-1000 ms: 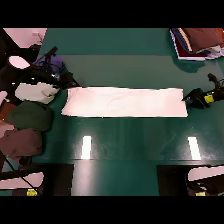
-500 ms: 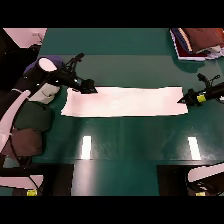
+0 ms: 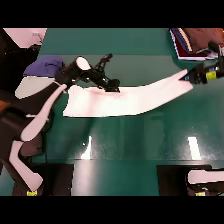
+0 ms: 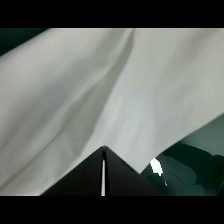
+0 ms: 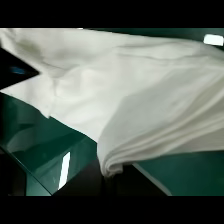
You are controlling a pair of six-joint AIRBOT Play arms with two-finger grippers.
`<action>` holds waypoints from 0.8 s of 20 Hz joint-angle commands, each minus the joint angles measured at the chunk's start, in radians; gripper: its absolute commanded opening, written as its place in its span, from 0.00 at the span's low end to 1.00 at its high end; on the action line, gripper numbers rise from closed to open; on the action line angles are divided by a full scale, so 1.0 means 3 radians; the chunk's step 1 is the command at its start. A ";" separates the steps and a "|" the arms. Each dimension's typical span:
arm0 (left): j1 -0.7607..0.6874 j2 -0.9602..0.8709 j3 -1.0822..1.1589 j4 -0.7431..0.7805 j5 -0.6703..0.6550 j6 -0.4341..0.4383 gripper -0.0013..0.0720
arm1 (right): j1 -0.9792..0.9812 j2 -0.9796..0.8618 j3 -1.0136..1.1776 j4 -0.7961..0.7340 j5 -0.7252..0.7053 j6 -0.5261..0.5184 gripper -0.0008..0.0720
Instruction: Fold the shirts.
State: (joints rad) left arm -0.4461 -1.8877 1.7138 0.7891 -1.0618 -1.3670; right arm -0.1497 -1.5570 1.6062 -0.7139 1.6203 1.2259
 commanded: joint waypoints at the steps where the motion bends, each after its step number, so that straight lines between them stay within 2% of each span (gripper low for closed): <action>1: -0.0197 -0.0374 0.0263 -0.0020 0.0104 -0.0146 0.05 | 0.0389 0.0128 0.0493 0.0223 0.0036 0.0175 0.03; 7: -0.0314 -0.0453 0.0259 0.0037 0.0107 -0.0141 0.05 | 0.0954 0.0126 0.0975 0.0214 -0.0109 0.0189 0.03; 13: -0.0254 -0.0450 0.0327 0.0052 -0.0065 -0.0132 0.05 | 0.1205 0.0126 0.0978 0.0193 -0.0168 0.0146 0.03; 16: -0.0100 -0.0262 0.0383 0.0089 -0.0148 -0.0128 0.05 | 0.1286 0.0125 0.0978 0.0193 -0.0170 0.0146 0.03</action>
State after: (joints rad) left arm -0.5072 -2.0014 1.8153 0.8070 -1.0737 -1.4086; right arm 0.2092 -1.5196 1.8961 -0.6556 1.5738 1.2743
